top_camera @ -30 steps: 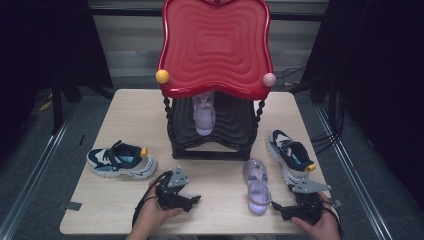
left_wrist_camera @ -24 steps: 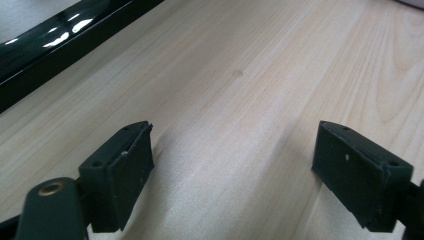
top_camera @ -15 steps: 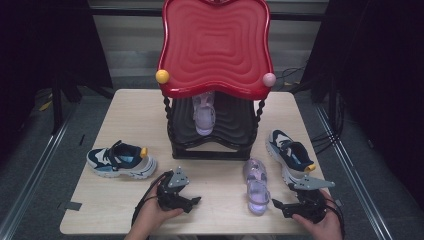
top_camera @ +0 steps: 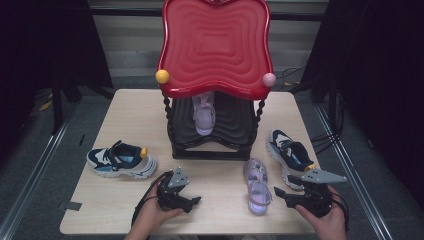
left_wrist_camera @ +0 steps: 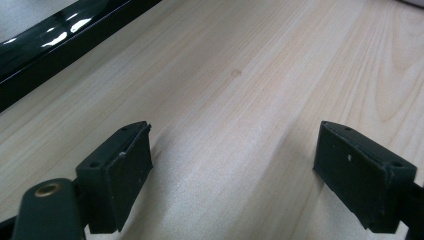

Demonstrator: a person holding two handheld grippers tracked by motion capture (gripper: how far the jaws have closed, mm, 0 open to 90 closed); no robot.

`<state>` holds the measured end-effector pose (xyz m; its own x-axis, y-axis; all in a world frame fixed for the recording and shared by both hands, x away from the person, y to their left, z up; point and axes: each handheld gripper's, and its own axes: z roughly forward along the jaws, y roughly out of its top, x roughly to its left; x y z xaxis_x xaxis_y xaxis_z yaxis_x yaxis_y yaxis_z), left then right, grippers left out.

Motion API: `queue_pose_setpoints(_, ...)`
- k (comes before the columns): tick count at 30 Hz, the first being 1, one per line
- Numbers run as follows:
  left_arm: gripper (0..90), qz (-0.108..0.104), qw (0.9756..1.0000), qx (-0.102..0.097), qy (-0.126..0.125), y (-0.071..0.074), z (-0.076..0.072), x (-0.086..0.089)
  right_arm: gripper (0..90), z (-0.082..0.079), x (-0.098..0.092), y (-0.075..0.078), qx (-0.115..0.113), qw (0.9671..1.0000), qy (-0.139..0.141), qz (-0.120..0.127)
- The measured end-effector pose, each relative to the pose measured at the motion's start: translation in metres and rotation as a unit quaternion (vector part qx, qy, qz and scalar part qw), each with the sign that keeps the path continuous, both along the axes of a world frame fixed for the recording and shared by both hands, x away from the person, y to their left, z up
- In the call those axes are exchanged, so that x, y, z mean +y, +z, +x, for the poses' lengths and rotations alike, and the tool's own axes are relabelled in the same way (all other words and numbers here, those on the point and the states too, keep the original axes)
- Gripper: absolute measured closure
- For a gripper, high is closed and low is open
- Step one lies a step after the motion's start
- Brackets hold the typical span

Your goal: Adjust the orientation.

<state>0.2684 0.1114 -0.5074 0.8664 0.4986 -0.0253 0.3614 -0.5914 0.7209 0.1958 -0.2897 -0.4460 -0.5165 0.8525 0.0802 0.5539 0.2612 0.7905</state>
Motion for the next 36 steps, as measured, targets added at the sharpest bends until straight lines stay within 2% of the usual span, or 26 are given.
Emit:
queue_pose_setpoints(3, 14.8, -0.001, 1.0, 0.001, -0.002, 0.0, 0.0, 0.0, 43.6, 0.003, 0.006, -0.001, -0.004, 0.9999, 0.002, 0.012)
queue_pose_setpoints(7, 14.8, 0.0, 1.0, 0.0, -0.002, 0.0, 0.0, 0.0, 46.6, 0.002, 0.015, -0.008, -0.001, 0.9999, 0.008, 0.011)
queue_pose_setpoints(13, 14.8, -0.001, 1.0, 0.001, -0.001, 0.0, 0.0, 0.0, 48.7, 0.004, 0.026, -0.018, 0.005, 0.9996, 0.009, 0.026)
queue_pose_setpoints(20, 14.8, 0.0, 1.0, 0.0, -0.002, 0.0, 0.0, 0.0, 62.3, 0.006, 0.033, -0.023, 0.001, 0.9999, -0.001, 0.015)
queue_pose_setpoints(29, 14.8, 0.0, 1.0, 0.001, -0.002, 0.0, 0.0, 0.0, 64.9, 0.006, 0.027, -0.024, 0.006, 0.9998, -0.019, 0.002)
queue_pose_setpoints(32, 14.8, 0.0, 1.0, 0.001, -0.001, 0.0, 0.0, 0.0, 65.0, 0.004, 0.026, -0.026, 0.003, 0.9997, -0.025, 0.005)
queue_pose_setpoints(36, 14.8, 0.0, 1.0, 0.001, -0.001, 0.0, 0.0, 0.0, 65.1, 0.005, 0.028, -0.03, 0.0, 0.9996, -0.026, -0.01)
